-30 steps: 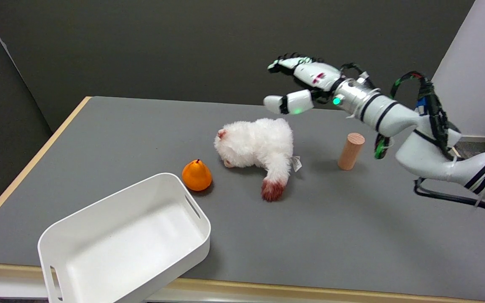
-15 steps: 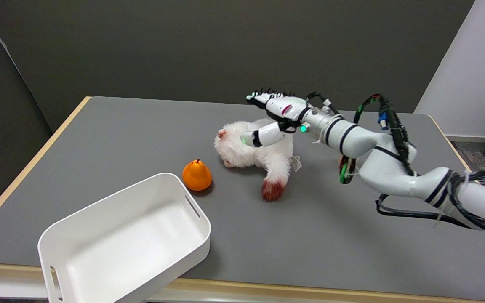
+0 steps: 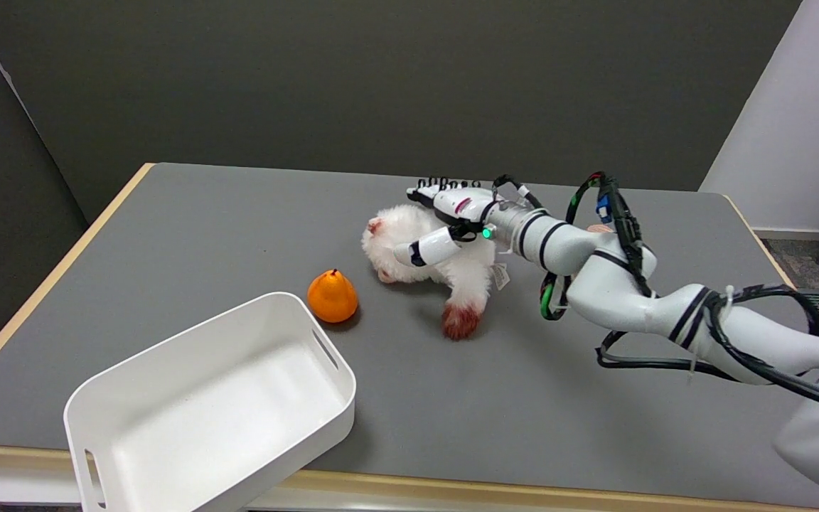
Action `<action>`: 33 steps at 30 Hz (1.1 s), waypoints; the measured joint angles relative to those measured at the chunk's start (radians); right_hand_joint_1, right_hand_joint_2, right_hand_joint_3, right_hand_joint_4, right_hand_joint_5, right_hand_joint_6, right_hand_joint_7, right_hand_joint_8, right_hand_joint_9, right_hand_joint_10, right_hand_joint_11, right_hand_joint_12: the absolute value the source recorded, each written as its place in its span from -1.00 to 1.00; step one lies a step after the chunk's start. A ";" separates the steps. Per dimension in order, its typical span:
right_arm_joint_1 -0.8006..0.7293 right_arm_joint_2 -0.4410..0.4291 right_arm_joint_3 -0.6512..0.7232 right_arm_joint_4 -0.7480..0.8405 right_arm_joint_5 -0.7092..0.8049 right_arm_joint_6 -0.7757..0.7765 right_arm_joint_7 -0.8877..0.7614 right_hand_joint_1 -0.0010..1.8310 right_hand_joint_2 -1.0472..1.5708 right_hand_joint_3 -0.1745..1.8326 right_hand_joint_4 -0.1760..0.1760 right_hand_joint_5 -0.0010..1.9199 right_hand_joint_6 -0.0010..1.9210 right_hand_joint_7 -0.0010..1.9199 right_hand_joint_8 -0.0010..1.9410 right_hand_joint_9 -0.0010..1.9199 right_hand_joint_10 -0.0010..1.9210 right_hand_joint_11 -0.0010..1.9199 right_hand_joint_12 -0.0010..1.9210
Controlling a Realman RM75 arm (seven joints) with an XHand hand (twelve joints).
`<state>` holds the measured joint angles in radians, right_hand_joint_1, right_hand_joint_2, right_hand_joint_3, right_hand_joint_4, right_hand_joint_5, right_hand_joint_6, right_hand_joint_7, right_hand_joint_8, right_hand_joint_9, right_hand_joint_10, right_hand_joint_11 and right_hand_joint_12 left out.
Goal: Pick up the plush toy.
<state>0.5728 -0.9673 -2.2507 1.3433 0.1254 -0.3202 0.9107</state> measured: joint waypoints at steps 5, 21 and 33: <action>0.016 -0.031 -0.013 -0.062 0.029 0.002 -0.015 -0.55 0.20 0.08 -0.04 -0.96 -0.84 -1.00 -0.92 -1.00 -0.92 -1.00 -0.19; 0.025 -0.078 -0.025 -0.220 0.216 0.131 -0.049 0.34 0.69 -0.58 -0.28 -0.55 0.39 -0.24 0.55 -0.32 0.27 -0.40 0.91; 0.020 -0.090 -0.016 -0.262 0.279 0.277 -0.172 0.45 0.66 -0.54 -0.76 -0.44 0.71 -0.22 0.49 -0.23 0.56 -0.14 1.00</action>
<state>0.5931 -1.0574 -2.2671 1.0816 0.4047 -0.0436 0.7389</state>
